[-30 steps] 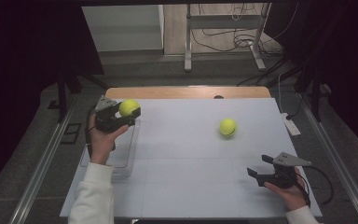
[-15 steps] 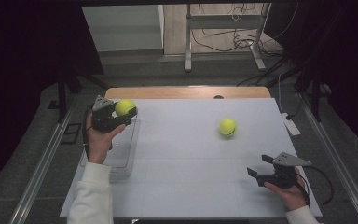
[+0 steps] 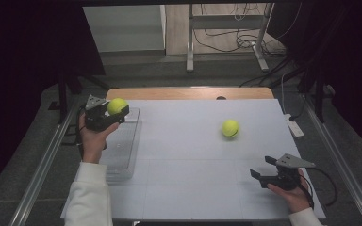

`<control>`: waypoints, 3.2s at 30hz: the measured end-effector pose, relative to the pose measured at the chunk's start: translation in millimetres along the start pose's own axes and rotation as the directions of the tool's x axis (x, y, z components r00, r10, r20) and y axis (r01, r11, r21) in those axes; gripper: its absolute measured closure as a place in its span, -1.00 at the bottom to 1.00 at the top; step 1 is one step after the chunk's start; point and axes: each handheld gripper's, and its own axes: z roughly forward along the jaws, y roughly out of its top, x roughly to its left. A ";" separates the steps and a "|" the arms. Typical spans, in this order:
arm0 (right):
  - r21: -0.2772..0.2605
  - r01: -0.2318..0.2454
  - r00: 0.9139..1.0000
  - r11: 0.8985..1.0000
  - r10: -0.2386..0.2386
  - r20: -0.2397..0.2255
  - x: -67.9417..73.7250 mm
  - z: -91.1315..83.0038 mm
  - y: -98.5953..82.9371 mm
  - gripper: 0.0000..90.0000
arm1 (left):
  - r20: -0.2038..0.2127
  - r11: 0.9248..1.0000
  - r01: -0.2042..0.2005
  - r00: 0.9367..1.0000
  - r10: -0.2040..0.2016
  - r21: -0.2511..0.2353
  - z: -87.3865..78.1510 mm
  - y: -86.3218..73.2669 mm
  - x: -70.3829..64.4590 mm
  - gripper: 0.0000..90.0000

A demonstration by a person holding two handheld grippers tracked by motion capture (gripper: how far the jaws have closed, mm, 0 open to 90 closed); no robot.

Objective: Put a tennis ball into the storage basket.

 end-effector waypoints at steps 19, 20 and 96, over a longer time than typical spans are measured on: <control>0.002 -0.002 1.000 1.000 0.002 -0.001 0.0 0.5 -0.2 -0.65 | -0.046 0.999 0.022 0.999 -0.021 0.032 5.0 -3.8 14.5 -0.42; 0.002 -0.002 1.000 1.000 0.002 -0.001 0.0 0.5 -0.2 -0.65 | -0.046 0.999 0.022 0.999 -0.021 0.032 5.0 -3.8 14.5 -0.42; 0.016 0.004 1.000 1.000 -0.004 0.002 1.0 2.4 -1.4 -0.64 | -0.158 0.948 0.032 0.987 0.020 0.318 58.5 -28.8 46.0 -0.42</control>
